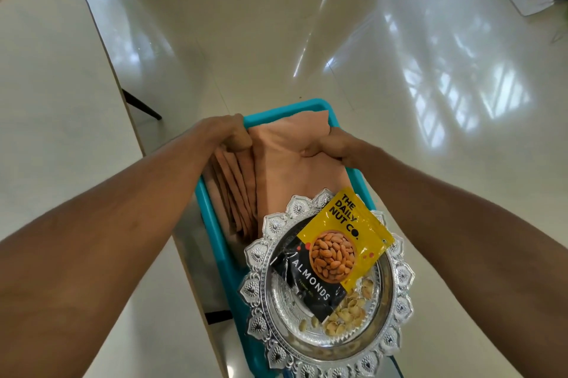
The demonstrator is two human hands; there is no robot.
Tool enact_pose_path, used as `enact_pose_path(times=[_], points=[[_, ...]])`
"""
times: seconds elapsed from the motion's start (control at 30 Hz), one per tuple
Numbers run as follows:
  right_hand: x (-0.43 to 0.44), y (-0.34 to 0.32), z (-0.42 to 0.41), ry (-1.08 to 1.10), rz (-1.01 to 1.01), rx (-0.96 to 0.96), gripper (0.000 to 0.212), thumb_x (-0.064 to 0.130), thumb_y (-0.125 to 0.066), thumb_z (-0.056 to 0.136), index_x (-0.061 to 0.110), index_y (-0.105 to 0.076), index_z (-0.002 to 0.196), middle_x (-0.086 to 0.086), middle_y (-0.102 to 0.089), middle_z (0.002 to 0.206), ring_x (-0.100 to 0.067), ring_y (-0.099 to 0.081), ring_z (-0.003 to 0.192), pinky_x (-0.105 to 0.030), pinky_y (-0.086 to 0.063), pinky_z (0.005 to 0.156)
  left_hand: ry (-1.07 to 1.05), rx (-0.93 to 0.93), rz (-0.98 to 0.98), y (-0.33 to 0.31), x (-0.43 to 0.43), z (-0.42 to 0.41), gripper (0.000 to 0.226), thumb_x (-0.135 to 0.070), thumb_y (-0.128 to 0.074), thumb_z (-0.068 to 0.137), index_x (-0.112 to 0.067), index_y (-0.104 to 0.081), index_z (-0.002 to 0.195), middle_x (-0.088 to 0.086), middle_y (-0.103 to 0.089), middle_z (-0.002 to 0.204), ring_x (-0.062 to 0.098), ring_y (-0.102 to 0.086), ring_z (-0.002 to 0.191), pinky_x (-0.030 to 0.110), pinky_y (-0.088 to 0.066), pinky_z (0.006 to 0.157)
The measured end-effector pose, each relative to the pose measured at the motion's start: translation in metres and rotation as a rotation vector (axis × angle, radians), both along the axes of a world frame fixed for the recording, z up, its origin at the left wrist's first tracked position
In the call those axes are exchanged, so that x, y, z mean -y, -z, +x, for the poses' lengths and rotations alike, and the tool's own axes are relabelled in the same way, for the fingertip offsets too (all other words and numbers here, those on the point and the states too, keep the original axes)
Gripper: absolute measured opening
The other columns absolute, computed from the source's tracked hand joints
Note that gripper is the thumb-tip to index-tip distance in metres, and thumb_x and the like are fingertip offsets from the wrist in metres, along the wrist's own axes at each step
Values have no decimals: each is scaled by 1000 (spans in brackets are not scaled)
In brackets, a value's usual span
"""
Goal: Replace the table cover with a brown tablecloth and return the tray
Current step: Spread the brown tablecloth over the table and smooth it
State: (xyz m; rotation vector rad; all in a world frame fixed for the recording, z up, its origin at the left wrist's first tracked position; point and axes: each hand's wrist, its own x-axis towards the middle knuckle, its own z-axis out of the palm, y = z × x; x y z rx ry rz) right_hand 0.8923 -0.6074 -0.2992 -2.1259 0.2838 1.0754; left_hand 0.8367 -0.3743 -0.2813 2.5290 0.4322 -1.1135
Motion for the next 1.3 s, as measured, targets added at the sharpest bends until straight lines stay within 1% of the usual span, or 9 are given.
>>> enact_pose_path(times=[0.1,0.33,0.4,0.5,0.67,0.87,0.97,1.17,1.3], points=[[6,-17,-2,33,141,47,34,0,-82,72,14,-71,100,-7,-74,100,-24,-71,93,-35,-60,78,-74,42,-69,-8,-1,0,45,-21,-52,93,-9,-49,136,15,-58,132,32,-57,112,35,-42,86],[12,-43,-8,88,362,126,31,-15,-75,70,7,-74,93,-15,-74,97,-28,-70,90,-45,-58,88,-354,124,-258,-28,-12,-8,19,-9,-51,89,-3,-67,99,18,-66,107,32,-63,94,34,-47,68],[14,-53,-12,86,423,128,32,-18,-71,72,8,-73,90,-10,-73,90,-22,-70,82,-39,-59,82,-456,266,-263,-41,-12,-10,29,-4,-48,91,-1,-67,114,19,-62,124,33,-59,112,40,-52,87],[15,-64,-15,88,501,120,33,-20,-68,74,8,-73,90,-4,-74,83,-18,-71,77,-32,-60,73,-502,361,-347,-63,-8,-22,47,-3,-42,93,-11,-57,137,10,-52,143,28,-45,134,38,-36,110],[-5,-91,-12,38,556,151,38,-26,-63,69,6,-72,87,-5,-75,81,-21,-70,77,-37,-60,74,-381,267,-357,-84,-8,-50,52,-7,-45,94,-19,-44,145,12,-48,143,32,-44,131,44,-38,106],[-28,-122,-6,13,564,201,48,-29,-58,67,14,-78,62,-3,-74,69,-20,-69,64,-34,-60,68,-382,358,-356,-111,-20,-69,56,-6,-46,93,-20,-38,147,11,-48,144,32,-46,130,43,-40,102],[-34,-143,-7,30,542,238,43,-28,-61,68,13,-74,73,-3,-73,74,-20,-69,69,-39,-60,75,-372,481,-358,-126,-24,-82,64,-5,-50,87,-21,-37,148,9,-49,144,31,-46,131,44,-42,104],[-36,-198,-18,36,548,309,40,-27,-58,70,8,-70,86,-8,-70,86,-17,-69,70,-41,-58,78,-260,718,-473,-154,-29,-112,100,-37,-73,62,-22,-32,151,2,-44,147,20,-44,131,33,-39,103],[-30,-245,-31,50,584,329,37,-22,-61,71,9,-67,90,-8,-71,87,-21,-68,80,-36,-60,77,-127,778,-475,-175,-37,-131,129,-64,-88,49,-33,-21,155,-5,-35,154,16,-39,137,46,-40,111]])
